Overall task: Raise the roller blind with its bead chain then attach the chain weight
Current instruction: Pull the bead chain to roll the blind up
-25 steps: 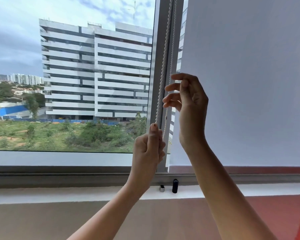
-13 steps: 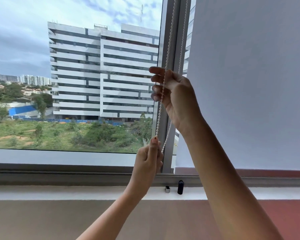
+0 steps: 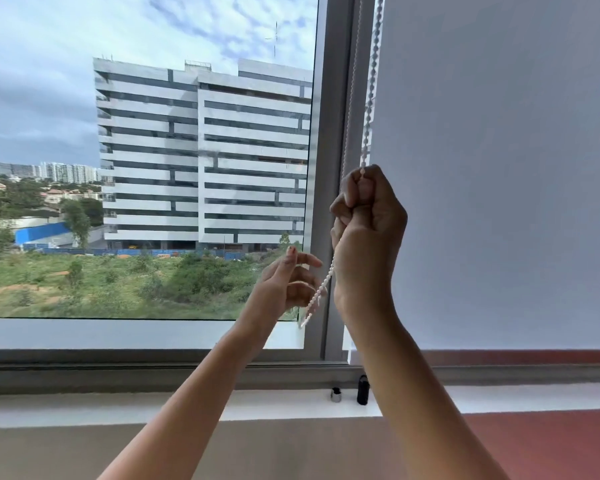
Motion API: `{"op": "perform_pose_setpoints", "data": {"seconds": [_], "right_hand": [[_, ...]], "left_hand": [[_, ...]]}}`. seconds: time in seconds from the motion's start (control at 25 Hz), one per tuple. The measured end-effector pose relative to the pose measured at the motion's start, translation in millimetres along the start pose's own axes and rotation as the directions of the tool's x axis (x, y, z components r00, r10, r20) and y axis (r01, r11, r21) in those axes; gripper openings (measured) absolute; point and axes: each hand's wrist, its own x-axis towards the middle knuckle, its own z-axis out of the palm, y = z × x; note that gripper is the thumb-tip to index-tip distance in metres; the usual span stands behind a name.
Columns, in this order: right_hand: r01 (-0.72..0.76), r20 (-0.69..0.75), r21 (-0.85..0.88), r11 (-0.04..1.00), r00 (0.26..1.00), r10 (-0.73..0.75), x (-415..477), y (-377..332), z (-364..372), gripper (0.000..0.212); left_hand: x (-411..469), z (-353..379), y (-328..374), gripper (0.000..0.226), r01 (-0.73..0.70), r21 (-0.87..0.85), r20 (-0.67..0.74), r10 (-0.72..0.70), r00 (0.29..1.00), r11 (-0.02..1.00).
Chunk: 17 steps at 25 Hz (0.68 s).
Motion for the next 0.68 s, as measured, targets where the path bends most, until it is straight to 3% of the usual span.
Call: {"op": "perform_pose_setpoints", "data": {"seconds": [0.12,0.28,0.52,0.68], "right_hand": [[-0.038,-0.011,-0.101,0.994,0.999,0.037,-31.9,20.6,-10.2,0.036],[-0.115,-0.040,-0.216,0.970,0.993,0.109,-65.1,49.4,-34.1,0.056],[-0.083,-0.041,-0.435,0.897,0.997,0.072,-74.5,68.0,-42.1,0.042],[-0.019,-0.015,-0.448,0.894,1.000,0.014,-71.2,73.6,-45.0,0.038]], "left_hand": [[11.6,6.1,17.4,0.045,-0.078,-0.045,0.005,0.078,0.997,0.996],[21.0,16.6,34.8,0.041,-0.121,-0.073,0.050,0.125,0.991,0.990],[24.9,42.5,60.8,0.032,-0.146,-0.082,0.129,0.156,0.979,0.986],[23.3,57.7,65.7,0.043,-0.041,-0.161,0.177,0.070,0.982,0.986]]}}
